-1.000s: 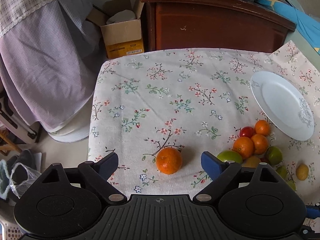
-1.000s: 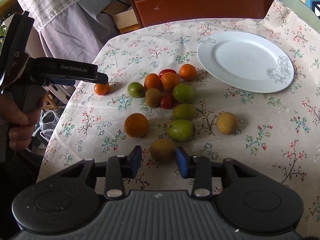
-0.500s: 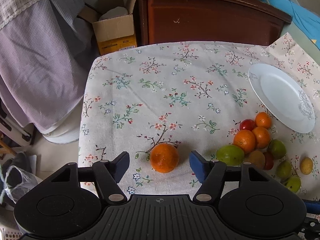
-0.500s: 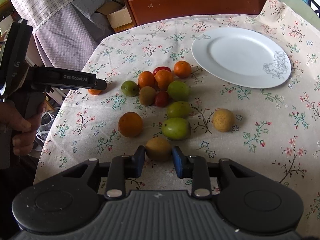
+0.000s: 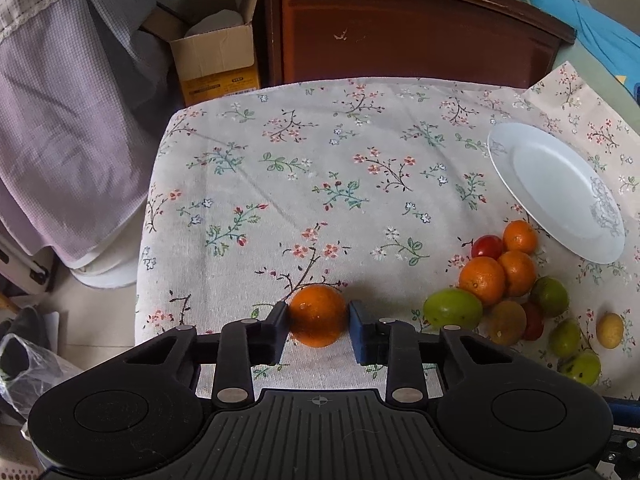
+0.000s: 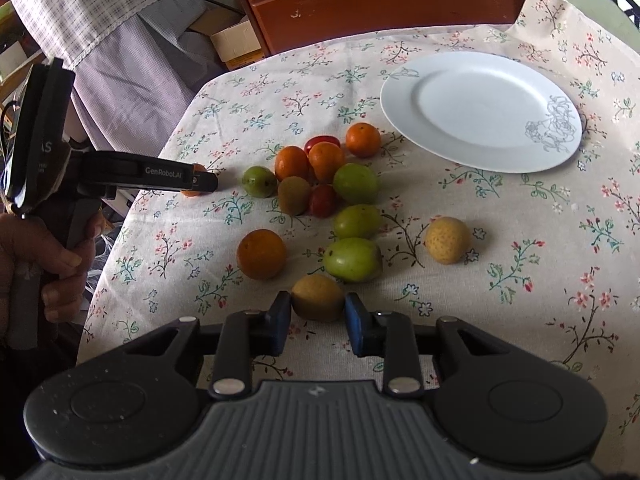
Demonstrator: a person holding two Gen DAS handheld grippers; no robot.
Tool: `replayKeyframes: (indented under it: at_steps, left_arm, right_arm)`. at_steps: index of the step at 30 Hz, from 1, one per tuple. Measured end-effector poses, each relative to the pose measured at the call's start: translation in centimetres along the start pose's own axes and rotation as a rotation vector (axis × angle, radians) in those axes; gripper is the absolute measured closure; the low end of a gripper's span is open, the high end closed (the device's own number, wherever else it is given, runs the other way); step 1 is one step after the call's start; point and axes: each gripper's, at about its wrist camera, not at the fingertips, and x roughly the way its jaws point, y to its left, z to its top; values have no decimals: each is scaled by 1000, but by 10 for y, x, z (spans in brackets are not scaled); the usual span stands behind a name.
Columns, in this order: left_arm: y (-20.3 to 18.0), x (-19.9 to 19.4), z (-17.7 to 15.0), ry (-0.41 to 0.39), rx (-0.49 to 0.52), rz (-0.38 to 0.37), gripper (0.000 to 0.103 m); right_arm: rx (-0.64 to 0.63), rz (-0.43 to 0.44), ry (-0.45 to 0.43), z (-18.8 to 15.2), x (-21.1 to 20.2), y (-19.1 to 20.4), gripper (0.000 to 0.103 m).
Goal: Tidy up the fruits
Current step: 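Close the left gripper on the mandarin while the right gripper closes on the brown fruit, then carry the mandarin with the left tool over the white plate while the right tool carries the brown fruit there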
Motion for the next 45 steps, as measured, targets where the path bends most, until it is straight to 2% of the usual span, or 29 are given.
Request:
replayKeyframes:
  at_steps: [17, 29, 39, 45]
  left_arm:
    - [-28, -43, 10, -113, 14, -98, 74]
    - [-57, -64, 20, -176, 47, -177, 74]
    - [-86, -67, 38, -190, 61, -258, 74]
    - [-98, -56, 47, -163, 57, -292, 74]
  right_arm:
    - [46, 40, -83, 12, -17, -4, 74]
    - [59, 16, -160, 25, -35, -13, 74]
    - [53, -21, -217, 53, -53, -32, 74]
    - [85, -48, -222, 73, -54, -59, 74]
